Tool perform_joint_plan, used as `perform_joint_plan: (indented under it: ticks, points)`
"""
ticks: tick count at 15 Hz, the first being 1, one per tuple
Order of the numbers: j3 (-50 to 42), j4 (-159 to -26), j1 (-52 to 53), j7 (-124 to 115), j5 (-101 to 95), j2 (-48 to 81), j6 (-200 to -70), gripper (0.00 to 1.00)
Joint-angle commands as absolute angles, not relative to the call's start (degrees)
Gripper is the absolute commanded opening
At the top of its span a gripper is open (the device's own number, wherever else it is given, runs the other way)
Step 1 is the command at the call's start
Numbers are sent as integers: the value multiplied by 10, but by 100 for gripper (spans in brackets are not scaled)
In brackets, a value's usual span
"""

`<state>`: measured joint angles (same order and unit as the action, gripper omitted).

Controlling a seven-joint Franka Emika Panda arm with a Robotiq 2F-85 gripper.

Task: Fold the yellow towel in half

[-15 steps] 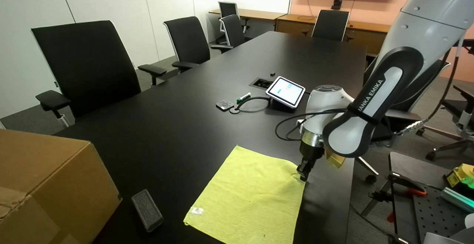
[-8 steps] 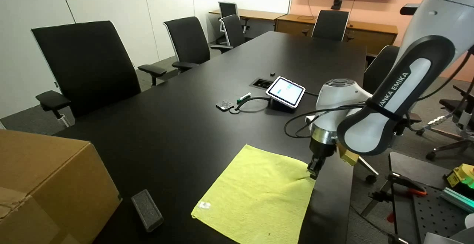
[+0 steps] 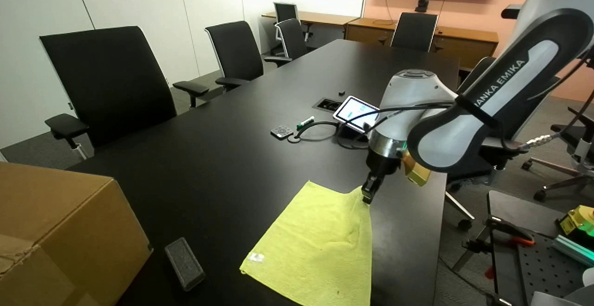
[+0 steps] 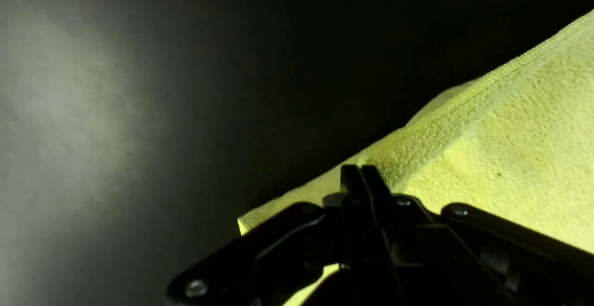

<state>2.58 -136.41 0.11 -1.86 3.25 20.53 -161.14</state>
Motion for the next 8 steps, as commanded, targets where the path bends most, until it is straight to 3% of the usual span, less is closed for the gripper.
perform_joint_plan:
  ticks: [1, 8]
  points:
    - [13, -1255, 27, -37, 11, 246, -1552, 4]
    - [-19, -1040, 68, -89, -33, 386, -1436, 5]
